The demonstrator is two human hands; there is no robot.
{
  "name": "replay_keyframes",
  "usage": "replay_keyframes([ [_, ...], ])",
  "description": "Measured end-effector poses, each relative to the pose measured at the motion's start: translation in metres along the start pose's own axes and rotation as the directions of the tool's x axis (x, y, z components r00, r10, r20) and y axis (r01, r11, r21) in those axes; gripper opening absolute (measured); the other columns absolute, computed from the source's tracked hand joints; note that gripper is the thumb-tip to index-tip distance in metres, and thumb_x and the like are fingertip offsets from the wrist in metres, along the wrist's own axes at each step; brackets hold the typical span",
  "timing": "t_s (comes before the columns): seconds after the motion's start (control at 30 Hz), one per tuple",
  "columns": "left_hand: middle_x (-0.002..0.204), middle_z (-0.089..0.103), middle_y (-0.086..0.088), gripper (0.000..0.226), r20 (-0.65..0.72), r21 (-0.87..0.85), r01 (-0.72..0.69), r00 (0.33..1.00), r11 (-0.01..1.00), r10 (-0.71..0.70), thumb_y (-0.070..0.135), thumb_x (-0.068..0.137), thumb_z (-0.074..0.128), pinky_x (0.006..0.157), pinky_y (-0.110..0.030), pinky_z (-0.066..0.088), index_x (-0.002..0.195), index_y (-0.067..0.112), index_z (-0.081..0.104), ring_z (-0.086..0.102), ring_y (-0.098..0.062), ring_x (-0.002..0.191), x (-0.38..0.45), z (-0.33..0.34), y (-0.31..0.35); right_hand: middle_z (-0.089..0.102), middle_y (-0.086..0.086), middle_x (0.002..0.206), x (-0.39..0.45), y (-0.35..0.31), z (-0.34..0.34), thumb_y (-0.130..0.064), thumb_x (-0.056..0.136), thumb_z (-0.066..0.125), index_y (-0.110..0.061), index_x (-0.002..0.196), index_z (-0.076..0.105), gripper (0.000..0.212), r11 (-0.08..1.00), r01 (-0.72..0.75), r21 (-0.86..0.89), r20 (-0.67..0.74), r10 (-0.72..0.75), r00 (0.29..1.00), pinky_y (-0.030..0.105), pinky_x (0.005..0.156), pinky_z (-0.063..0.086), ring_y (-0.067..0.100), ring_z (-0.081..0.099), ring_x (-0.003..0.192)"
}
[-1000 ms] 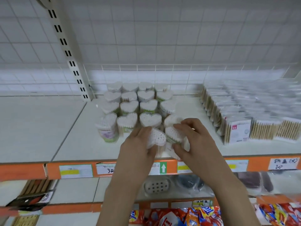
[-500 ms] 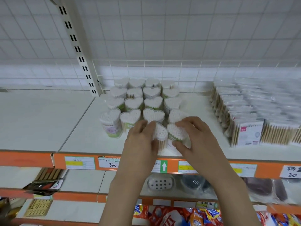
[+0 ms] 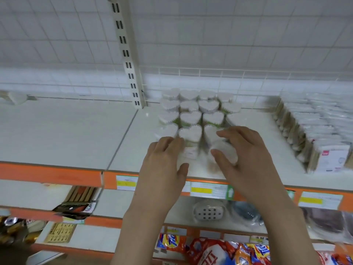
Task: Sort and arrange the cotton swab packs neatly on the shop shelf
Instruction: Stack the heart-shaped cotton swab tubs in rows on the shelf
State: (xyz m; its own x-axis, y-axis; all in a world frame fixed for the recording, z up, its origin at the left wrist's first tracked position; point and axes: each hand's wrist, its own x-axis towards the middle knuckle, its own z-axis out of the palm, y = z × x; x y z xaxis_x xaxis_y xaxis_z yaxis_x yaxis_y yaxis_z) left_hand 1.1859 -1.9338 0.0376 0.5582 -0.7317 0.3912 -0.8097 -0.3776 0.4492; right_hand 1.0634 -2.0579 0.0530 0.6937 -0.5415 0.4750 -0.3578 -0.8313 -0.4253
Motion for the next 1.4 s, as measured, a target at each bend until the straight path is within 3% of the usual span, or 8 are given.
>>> replay_keyframes([
  [0.2,0.128,0.051,0.003,0.047,-0.014,0.023,0.081,0.997,0.996,-0.08,0.021,0.086,0.062,0.095,-0.024,0.034,0.131,0.019,0.05,0.043,-0.017,0.116,-0.018,-0.059,-0.084,0.06,0.009,0.108,0.018,-0.091,0.058,-0.012,0.079,0.07,-0.006,0.11,0.063,0.032,0.998,0.046,0.042,0.014,-0.047,0.999,0.013,0.089,0.026,0.026,0.05,0.108],
  [0.4,0.12,0.058,-0.002,0.04,-0.059,0.116,0.185,0.982,0.976,-0.179,0.02,0.086,0.059,0.093,-0.04,0.042,0.125,0.015,0.055,0.05,-0.024,0.111,-0.046,-0.14,-0.191,0.057,0.003,0.116,0.03,-0.203,0.133,-0.019,0.085,0.063,-0.01,0.117,0.06,0.033,0.985,0.106,0.137,0.101,-0.121,0.988,0.009,0.092,0.023,0.017,0.042,0.116],
  [0.6,0.11,0.063,-0.002,0.034,-0.118,0.118,0.292,0.953,0.949,-0.279,0.024,0.088,0.057,0.085,-0.04,0.046,0.121,0.016,0.058,0.057,-0.024,0.103,-0.064,-0.193,-0.27,0.056,0.001,0.118,0.041,-0.28,0.184,-0.021,0.087,0.061,-0.012,0.119,0.058,0.033,0.971,0.178,0.162,0.177,-0.206,0.963,0.011,0.091,0.024,0.017,0.043,0.116],
  [0.87,0.109,0.063,0.0,0.034,-0.166,0.066,0.407,0.905,0.911,-0.392,0.028,0.089,0.055,0.084,-0.038,0.047,0.121,0.017,0.058,0.056,-0.021,0.103,-0.059,-0.21,-0.331,0.051,-0.005,0.124,0.081,-0.314,0.235,-0.028,0.09,0.056,-0.018,0.125,0.053,0.037,0.95,0.257,0.178,0.234,-0.295,0.927,0.005,0.086,0.02,0.011,0.04,0.119],
  [1.17,0.112,0.062,-0.005,0.036,-0.262,0.077,0.492,0.849,0.867,-0.458,0.025,0.088,0.059,0.08,-0.036,0.048,0.121,0.012,0.058,0.058,-0.023,0.1,-0.056,-0.242,-0.398,0.048,-0.011,0.123,0.117,-0.346,0.299,-0.03,0.09,0.055,-0.021,0.126,0.051,0.036,0.927,0.228,0.298,0.288,-0.315,0.904,0.008,0.081,0.023,0.006,0.04,0.116],
  [1.4,0.105,0.064,-0.007,0.031,-0.404,0.018,0.569,0.756,0.822,-0.515,0.022,0.087,0.06,0.075,-0.022,0.035,0.117,0.012,0.06,0.058,-0.021,0.096,-0.042,-0.282,-0.485,0.052,-0.005,0.122,0.139,-0.388,0.348,-0.028,0.088,0.058,-0.019,0.123,0.055,0.036,0.934,0.182,0.306,0.337,-0.285,0.898,0.013,0.084,0.028,0.014,0.048,0.112],
])
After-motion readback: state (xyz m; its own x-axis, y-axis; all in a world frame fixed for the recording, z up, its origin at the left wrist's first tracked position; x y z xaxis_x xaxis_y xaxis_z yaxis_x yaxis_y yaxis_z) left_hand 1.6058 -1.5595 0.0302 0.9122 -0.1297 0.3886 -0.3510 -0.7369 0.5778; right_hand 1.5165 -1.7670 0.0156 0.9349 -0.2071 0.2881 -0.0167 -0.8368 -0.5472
